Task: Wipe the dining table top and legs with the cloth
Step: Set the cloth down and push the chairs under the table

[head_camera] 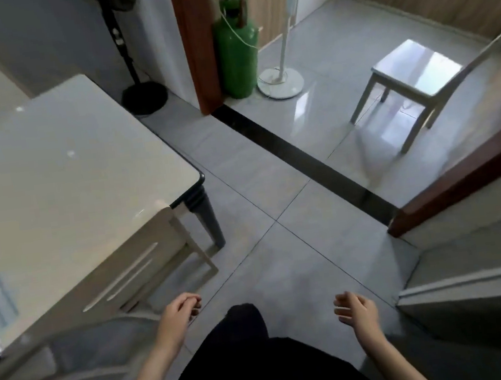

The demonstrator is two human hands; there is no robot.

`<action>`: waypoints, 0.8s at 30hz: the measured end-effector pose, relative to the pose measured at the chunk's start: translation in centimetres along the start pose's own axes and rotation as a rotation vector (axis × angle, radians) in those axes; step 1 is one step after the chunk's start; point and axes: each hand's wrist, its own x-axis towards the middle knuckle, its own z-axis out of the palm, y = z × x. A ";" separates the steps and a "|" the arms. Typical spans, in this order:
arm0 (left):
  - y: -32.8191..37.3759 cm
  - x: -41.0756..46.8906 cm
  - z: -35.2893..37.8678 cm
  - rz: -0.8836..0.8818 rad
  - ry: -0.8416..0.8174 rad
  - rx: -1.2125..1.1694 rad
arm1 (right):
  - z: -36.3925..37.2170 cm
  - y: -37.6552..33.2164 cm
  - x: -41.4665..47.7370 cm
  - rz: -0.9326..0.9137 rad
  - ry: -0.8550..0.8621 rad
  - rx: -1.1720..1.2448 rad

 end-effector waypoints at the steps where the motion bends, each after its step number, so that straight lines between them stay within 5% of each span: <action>1: -0.2 0.3 -0.1 -0.023 0.013 0.003 | 0.0 -0.5 0.6 0.007 0.002 0.006; 11: 3.8 10.0 1.7 -0.156 0.033 -0.037 | 5.7 -12.7 11.0 -0.110 -0.109 -0.102; 24: 25.5 27.7 8.4 0.014 -0.149 0.022 | 6.9 -30.2 24.4 -0.167 -0.016 -0.166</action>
